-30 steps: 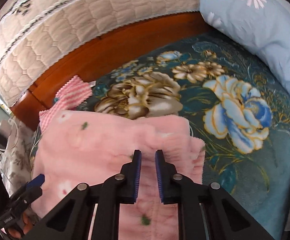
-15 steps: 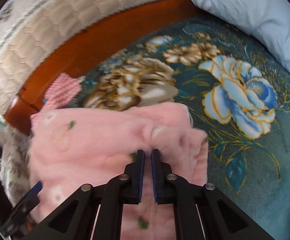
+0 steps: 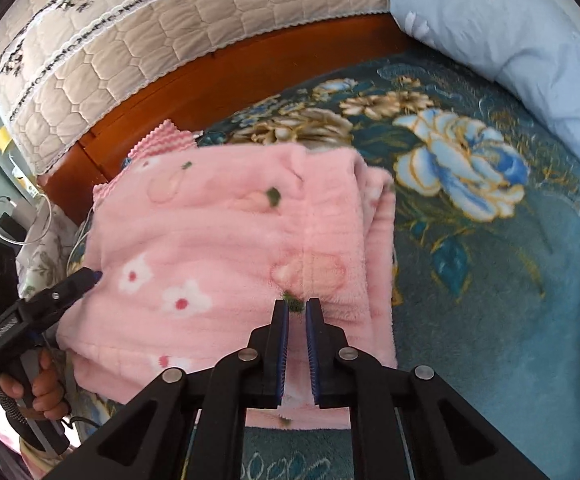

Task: Fold clothes

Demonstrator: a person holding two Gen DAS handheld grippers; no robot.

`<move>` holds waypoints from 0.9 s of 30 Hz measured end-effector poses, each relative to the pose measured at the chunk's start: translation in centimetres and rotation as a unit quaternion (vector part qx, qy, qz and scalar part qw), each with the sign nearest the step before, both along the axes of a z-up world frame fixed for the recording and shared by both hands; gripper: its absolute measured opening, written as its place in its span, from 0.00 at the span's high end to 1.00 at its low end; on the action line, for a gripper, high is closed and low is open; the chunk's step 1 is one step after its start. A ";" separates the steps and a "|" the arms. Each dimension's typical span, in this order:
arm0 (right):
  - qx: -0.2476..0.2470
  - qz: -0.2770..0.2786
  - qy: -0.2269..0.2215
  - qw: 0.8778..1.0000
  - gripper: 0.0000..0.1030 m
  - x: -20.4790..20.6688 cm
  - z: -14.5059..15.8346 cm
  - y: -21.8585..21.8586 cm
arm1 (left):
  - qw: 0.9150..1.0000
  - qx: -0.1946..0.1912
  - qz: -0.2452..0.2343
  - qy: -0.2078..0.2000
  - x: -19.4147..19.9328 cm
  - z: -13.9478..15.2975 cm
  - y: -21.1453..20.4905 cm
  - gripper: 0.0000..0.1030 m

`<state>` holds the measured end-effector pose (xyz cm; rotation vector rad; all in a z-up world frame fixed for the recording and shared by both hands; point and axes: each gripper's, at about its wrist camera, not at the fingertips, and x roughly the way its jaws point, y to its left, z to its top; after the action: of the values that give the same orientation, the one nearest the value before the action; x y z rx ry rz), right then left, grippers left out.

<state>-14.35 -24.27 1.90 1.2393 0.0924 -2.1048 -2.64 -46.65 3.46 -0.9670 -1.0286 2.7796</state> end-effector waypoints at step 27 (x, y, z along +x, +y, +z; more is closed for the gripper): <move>-0.071 -0.027 -0.015 0.997 0.80 9.7 7.2 6.2 | 0.990 -0.131 0.025 -0.055 8.7 11.0 8.7 0.45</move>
<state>-4.65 -18.03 9.06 1.2005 -0.1030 -2.0977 6.06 -37.97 14.44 -1.1499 -0.7170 2.9875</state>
